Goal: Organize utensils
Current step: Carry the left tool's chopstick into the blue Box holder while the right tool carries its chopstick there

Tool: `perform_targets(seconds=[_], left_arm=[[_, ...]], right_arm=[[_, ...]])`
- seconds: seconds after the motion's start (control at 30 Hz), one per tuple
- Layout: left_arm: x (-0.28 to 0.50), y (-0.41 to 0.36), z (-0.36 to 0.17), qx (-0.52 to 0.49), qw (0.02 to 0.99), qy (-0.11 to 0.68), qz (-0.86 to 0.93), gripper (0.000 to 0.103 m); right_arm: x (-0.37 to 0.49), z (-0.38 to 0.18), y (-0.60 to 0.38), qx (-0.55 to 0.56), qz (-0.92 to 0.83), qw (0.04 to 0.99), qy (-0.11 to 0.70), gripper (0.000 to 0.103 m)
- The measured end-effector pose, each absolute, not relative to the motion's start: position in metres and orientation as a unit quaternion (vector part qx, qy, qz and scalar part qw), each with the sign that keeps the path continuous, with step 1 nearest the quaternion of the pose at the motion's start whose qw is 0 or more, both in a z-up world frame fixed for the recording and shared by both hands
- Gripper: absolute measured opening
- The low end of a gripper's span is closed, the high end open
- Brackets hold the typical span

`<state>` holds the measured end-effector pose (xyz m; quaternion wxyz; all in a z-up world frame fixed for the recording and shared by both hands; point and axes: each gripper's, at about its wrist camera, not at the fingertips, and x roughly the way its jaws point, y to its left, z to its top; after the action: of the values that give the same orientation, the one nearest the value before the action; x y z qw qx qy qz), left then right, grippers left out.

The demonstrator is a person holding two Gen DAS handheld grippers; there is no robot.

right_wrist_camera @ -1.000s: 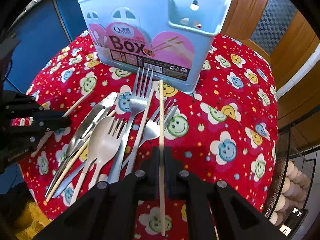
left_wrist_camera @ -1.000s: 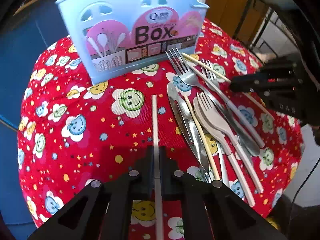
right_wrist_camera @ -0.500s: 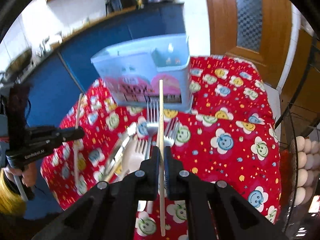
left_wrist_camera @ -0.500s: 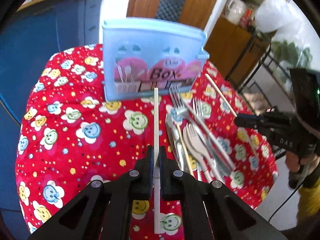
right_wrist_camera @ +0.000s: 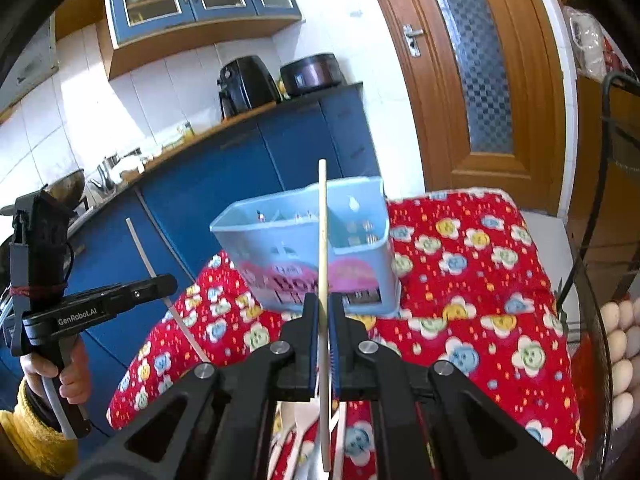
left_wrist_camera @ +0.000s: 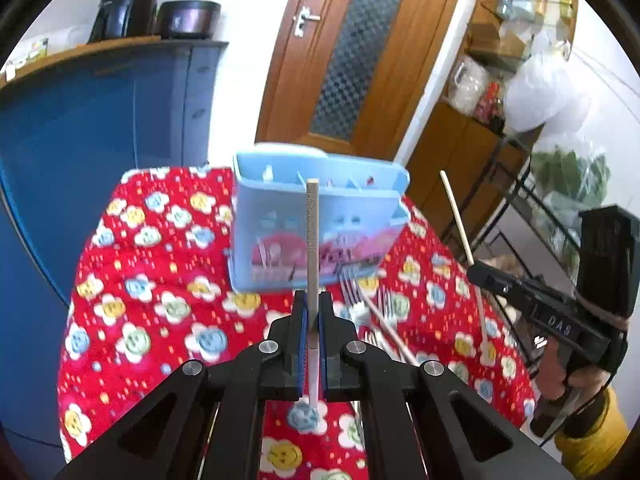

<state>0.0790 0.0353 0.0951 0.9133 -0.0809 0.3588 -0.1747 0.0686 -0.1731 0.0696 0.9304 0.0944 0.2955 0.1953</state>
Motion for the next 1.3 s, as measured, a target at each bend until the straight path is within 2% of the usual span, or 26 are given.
perform_targets(seconds=[0.43,0.73,0.97,1.3], left_arm=[[0.112,0.03,0.171,-0.035,0.945,0.284,-0.159,0.004],[0.145,0.037,0.211,-0.039,0.959,0.247,-0.136,0.004],[0.179,0.03,0.197,-0.036,0.954,0.266,-0.133,0.004],[0.207,0.021,0.16,-0.03,0.947,0.29,-0.136,0.004]], right_arm=[[0.097,0.094,-0.163,0.095,0.202,0.942,0.25,0.006],[0.125,0.103,-0.162,0.095,0.192,0.951,0.225,0.006],[0.152,0.113,-0.159,0.086,0.169,0.964,0.185,0.006],[0.191,0.095,-0.151,0.106,0.131,0.978,0.127,0.006]])
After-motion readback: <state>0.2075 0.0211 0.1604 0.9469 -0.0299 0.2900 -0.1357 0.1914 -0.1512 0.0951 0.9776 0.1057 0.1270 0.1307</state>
